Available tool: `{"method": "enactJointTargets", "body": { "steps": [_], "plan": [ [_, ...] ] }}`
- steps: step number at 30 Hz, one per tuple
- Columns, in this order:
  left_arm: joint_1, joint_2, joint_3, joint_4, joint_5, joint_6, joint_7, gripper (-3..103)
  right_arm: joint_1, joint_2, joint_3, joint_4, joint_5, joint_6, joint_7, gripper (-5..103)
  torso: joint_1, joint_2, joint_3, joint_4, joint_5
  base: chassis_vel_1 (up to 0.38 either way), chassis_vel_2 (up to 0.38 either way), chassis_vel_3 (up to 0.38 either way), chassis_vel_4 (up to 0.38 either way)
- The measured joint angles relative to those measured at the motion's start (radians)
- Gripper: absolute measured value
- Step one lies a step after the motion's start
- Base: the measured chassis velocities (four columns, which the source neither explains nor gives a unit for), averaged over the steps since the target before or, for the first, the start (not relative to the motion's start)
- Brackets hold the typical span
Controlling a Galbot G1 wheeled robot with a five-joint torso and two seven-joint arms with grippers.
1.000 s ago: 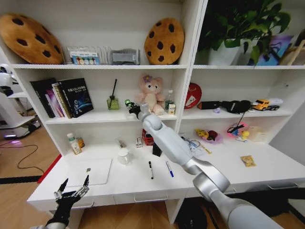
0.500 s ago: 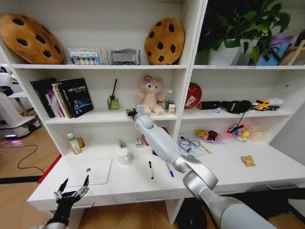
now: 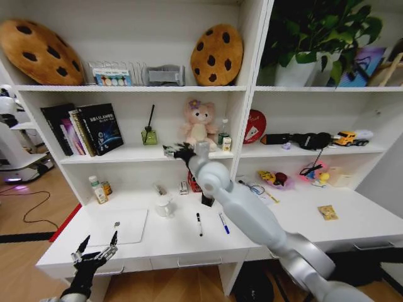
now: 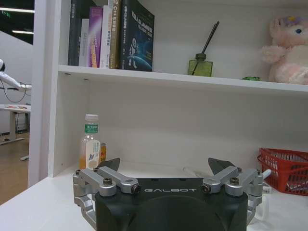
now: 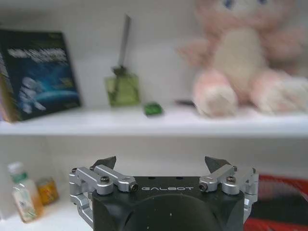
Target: Organize the objects on the table.
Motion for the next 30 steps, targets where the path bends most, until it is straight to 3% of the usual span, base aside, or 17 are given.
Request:
{"method": "enactJointTargets", "body": {
  "steps": [1, 2, 4, 8, 11, 13, 18, 20, 21, 23, 25, 30],
  "plan": [
    [0.0, 0.0, 0.0, 0.0, 0.0, 0.0, 0.0, 100, -0.078, -0.045, 0.026, 0.014, -0.009, -0.005, 0.014, 100, 0.0, 0.0, 0.0, -0.0005, 0.0, 0.0, 0.0, 0.0, 0.0],
    [0.0, 0.0, 0.0, 0.0, 0.0, 0.0, 0.0, 100, -0.078, -0.045, 0.026, 0.014, -0.009, -0.005, 0.014, 100, 0.0, 0.0, 0.0, -0.0005, 0.0, 0.0, 0.0, 0.0, 0.0],
    [0.0, 0.0, 0.0, 0.0, 0.0, 0.0, 0.0, 100, -0.236, -0.09, 0.079, 0.027, -0.056, -0.007, 0.024, 100, 0.0, 0.0, 0.0, -0.0005, -0.0002, 0.0, 0.0, 0.0, 0.0],
    [0.0, 0.0, 0.0, 0.0, 0.0, 0.0, 0.0, 100, -0.371, -0.078, 0.103, -0.006, -0.087, 0.01, 0.019, 100, 0.0, 0.0, 0.0, -0.0004, -0.0002, 0.0, 0.0, 0.0, 0.0],
    [0.0, 0.0, 0.0, 0.0, 0.0, 0.0, 0.0, 100, -0.453, -0.006, 0.101, -0.075, -0.143, 0.049, -0.006, 100, 0.0, 0.0, 0.0, 0.0001, -0.0005, 0.0, 0.0, 0.0, 0.0],
    [0.0, 0.0, 0.0, 0.0, 0.0, 0.0, 0.0, 100, -0.463, 0.032, 0.088, -0.099, -0.154, 0.059, -0.002, 103, 0.0, 0.0, 0.0, 0.0002, -0.0005, 0.0, 0.0, 0.0, 0.0],
    [0.0, 0.0, 0.0, 0.0, 0.0, 0.0, 0.0, 100, -0.44, 0.117, 0.053, -0.18, -0.164, 0.076, 0.039, 91, 0.0, 0.0, 0.0, 0.0004, -0.0008, 0.0, 0.0, 0.0, 0.0],
    [0.0, 0.0, 0.0, 0.0, 0.0, 0.0, 0.0, 100, -0.432, 0.13, 0.048, -0.201, -0.164, 0.078, 0.045, 86, 0.0, 0.0, 0.0, 0.0001, -0.0008, 0.0, 0.0, 0.0, 0.0],
    [0.0, 0.0, 0.0, 0.0, 0.0, 0.0, 0.0, 100, -0.425, 0.14, 0.043, -0.224, -0.165, 0.081, 0.051, 76, 0.0, 0.0, 0.0, 0.0001, -0.0007, 0.0, 0.0, 0.0, 0.0],
    [0.0, 0.0, 0.0, 0.0, 0.0, 0.0, 0.0, 100, -0.42, 0.146, 0.04, -0.239, -0.17, 0.084, 0.052, 76, 0.0, 0.0, 0.0, 0.0, -0.0008, 0.0, 0.0, 0.0, 0.0],
    [0.0, 0.0, 0.0, 0.0, 0.0, 0.0, 0.0, 100, -0.408, 0.156, 0.035, -0.267, -0.187, 0.088, 0.052, 65, 0.0, 0.0, 0.0, 0.0, -0.0007, 0.0, 0.0, 0.0, 0.0],
    [0.0, 0.0, 0.0, 0.0, 0.0, 0.0, 0.0, 100, -0.388, 0.167, 0.032, -0.309, -0.21, 0.095, 0.038, 60, 0.0, 0.0, 0.0, 0.0, -0.0006, 0.0, 0.0, 0.0, 0.0]
  ]
}}
